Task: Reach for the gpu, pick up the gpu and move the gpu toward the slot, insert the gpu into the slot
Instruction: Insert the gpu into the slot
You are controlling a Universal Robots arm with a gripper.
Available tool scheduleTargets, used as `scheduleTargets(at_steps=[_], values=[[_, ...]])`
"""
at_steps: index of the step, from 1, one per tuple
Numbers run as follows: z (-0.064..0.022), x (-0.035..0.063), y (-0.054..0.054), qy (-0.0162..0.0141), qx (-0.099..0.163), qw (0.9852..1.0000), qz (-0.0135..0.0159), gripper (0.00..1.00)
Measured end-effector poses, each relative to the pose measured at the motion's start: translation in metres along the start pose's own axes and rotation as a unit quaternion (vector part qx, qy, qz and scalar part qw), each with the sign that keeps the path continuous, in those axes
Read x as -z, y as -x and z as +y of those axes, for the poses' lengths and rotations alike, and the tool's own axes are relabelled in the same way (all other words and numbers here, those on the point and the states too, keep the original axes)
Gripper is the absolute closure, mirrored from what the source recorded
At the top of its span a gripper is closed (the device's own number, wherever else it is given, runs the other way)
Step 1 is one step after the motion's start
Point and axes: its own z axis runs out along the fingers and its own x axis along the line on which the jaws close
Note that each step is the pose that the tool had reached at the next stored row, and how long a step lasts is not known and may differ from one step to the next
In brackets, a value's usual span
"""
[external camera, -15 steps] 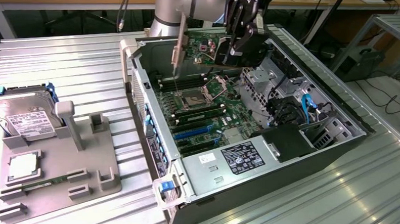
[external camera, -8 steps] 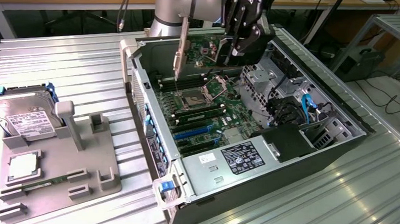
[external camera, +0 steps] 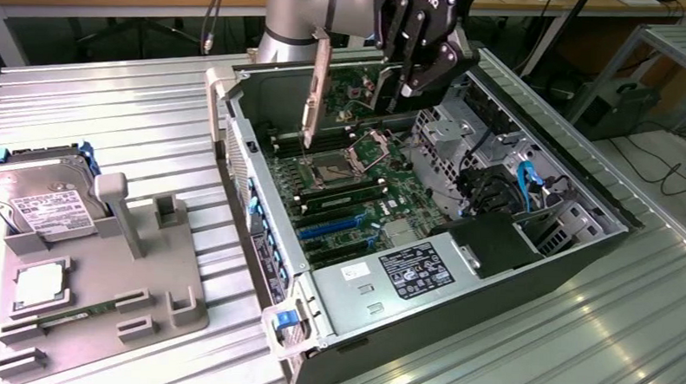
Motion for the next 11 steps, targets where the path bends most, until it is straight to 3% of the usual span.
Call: scheduleTargets(at_steps=[6,11], values=[[0.0,0.0,0.0,-0.0002,0.036,0.9994,0.0015,0.72],[0.0,0.0,0.0,-0.0004,0.069,0.9976,0.0028,0.72]])
